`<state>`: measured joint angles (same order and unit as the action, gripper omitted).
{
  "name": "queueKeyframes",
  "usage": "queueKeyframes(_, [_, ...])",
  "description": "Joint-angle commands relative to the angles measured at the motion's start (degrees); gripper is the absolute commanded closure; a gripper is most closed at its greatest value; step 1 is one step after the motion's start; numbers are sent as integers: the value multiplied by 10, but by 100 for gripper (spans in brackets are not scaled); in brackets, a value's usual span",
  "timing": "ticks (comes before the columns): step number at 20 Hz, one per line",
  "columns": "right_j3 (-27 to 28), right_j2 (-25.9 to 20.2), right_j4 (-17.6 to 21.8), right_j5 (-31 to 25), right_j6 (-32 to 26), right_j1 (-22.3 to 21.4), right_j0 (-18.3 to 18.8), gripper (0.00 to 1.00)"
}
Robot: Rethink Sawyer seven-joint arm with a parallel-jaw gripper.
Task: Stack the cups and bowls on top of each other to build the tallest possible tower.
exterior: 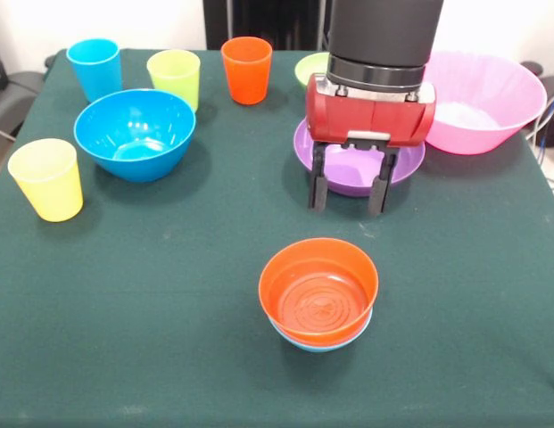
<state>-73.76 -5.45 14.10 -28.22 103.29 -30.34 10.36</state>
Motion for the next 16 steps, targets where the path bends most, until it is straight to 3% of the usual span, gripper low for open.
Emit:
queueKeyframes(1, [-87,-46,9,-41,-11,5,8,0])
queueKeyframes(16, [-133,-44,0,15,37,18,3,0])
